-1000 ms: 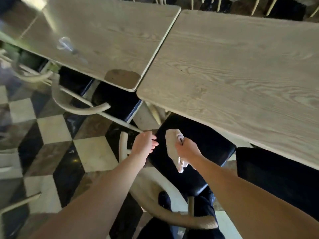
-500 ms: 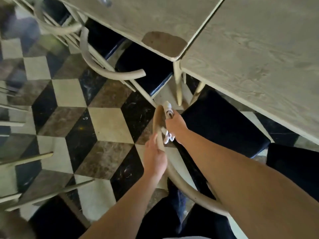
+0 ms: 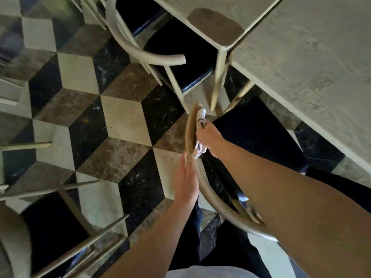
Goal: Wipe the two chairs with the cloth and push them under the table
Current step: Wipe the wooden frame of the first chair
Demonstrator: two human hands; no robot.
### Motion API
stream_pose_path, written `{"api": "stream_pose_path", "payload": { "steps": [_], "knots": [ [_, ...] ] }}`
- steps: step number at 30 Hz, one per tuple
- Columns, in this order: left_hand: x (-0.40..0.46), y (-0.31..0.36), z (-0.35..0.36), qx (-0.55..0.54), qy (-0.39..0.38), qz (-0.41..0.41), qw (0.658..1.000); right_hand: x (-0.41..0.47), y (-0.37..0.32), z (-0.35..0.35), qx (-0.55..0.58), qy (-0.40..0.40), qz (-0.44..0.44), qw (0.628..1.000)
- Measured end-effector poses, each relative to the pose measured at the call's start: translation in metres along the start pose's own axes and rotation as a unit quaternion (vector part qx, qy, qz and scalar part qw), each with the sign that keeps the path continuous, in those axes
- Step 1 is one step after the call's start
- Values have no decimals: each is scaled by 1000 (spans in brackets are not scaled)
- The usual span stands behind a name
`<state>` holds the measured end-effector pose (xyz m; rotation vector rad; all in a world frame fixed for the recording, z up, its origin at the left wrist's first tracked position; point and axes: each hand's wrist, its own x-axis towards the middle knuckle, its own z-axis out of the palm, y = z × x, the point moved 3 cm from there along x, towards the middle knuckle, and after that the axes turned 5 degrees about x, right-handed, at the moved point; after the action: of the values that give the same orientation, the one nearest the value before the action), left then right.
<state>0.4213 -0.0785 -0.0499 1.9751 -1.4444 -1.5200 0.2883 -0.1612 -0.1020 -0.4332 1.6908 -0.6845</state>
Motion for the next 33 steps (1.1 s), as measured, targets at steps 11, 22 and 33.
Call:
{"api": "stream_pose_path", "payload": {
  "steps": [11, 22, 33],
  "knots": [
    [-55, -16, 32, -71, 44, -28, 996, -81, 70, -8, -193, -163, -48, 966],
    [-118, -37, 69, -47, 80, -28, 995, -158, 140, -49, -339, -201, -106, 913],
    [-127, -63, 77, -13, -16, -16, 1000, -207, 233, -163, -428, -166, -127, 879]
  ]
}}
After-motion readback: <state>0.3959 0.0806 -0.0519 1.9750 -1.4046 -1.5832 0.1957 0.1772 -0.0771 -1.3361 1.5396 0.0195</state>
